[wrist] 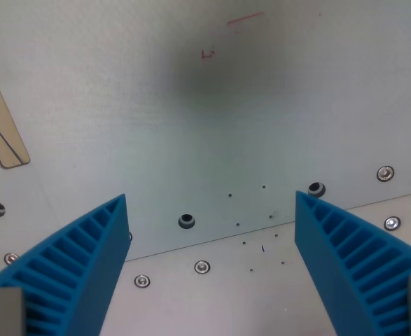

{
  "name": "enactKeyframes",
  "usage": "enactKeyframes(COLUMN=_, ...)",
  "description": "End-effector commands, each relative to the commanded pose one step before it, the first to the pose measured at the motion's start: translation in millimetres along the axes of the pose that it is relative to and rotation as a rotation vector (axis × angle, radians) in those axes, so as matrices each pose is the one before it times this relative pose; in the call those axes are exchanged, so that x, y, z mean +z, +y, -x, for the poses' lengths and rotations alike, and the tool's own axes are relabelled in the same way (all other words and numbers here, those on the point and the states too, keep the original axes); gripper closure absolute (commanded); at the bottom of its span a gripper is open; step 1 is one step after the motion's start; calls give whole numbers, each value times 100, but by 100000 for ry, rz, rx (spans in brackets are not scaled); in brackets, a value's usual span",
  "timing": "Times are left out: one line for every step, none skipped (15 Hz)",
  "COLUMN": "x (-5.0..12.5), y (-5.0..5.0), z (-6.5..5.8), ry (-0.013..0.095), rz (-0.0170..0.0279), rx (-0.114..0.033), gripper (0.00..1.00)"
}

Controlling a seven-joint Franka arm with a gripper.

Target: Rotate around gripper positive z

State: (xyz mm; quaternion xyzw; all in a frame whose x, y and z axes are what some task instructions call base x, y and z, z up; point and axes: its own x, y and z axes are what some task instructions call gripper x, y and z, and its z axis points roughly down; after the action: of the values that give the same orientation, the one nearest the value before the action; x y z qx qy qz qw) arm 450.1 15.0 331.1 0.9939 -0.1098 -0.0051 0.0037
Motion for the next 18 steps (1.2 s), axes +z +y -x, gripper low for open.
enactKeyframes(x=-195, y=7, z=20, ry=419, rz=-86, rx=1183, gripper=0)
enactKeyframes(x=0, y=0, z=0, ry=0, rz=0, rx=1167, gripper=0)
enactKeyframes(x=0, y=0, z=0, ry=0, rz=0, rx=1167, gripper=0)
enactKeyframes(x=0, y=0, z=0, ry=0, rz=0, rx=1167, gripper=0)
enactKeyframes(x=0, y=0, z=0, ry=0, rz=0, rx=1167, gripper=0)
enactKeyframes(x=0, y=0, z=0, ry=0, rz=0, rx=1167, gripper=0)
enactKeyframes(x=0, y=0, z=0, ry=0, rz=0, rx=1167, gripper=0)
enactKeyframes(x=0, y=0, z=0, ry=0, rz=0, rx=1167, gripper=0)
enactKeyframes(x=0, y=0, z=0, ry=0, rz=0, rx=1167, gripper=0)
enactKeyframes(x=0, y=0, z=0, ry=0, rz=0, rx=1167, gripper=0)
enactKeyframes(x=0, y=0, z=0, ry=0, rz=0, rx=1167, gripper=0)
enactKeyframes(x=0, y=0, z=0, ry=0, rz=0, rx=1167, gripper=0)
enactKeyframes(x=0, y=0, z=0, ry=0, rz=0, rx=1167, gripper=0)
enactKeyframes(x=0, y=0, z=0, ry=0, rz=0, rx=1167, gripper=0)
enactKeyframes(x=0, y=0, z=0, ry=0, rz=0, rx=1167, gripper=0)
enactKeyframes(x=0, y=0, z=0, ry=0, rz=0, rx=1167, gripper=0)
enactKeyframes(x=0, y=0, z=0, ry=0, rz=0, rx=1167, gripper=0)
enactKeyframes(x=0, y=0, z=0, ry=0, rz=0, rx=1167, gripper=0)
